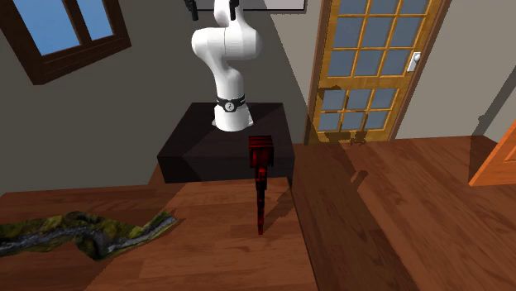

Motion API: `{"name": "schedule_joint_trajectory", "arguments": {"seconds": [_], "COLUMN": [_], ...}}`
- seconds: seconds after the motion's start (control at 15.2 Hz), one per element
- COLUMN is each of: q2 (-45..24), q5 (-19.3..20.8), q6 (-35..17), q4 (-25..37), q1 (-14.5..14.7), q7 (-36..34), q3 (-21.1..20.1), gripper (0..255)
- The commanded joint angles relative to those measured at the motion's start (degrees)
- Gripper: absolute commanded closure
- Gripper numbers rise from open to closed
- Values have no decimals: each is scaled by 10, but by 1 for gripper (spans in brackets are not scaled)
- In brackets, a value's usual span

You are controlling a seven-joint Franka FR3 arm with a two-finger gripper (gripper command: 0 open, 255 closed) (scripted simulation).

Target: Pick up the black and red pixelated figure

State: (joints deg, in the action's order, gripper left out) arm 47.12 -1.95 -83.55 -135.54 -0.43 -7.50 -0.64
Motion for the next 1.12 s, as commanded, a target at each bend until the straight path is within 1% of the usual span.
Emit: {"name": "schedule_joint_trajectory", "arguments": {"seconds": [0.0,0.26,0.53,0.79,1.06], "q2": [0,-44,-101,-170,-248], "q5": [0,-15,-27,-33,-33], "q6": [0,-81,-162,-240,-314], "q4": [0,-28,-43,-44,-32], "q1": [0,6,11,14,16], "q7": [0,-22,-44,-66,-90], "q3": [0,-23,-45,-68,-89], "gripper": [0,0,0,0,0]}}
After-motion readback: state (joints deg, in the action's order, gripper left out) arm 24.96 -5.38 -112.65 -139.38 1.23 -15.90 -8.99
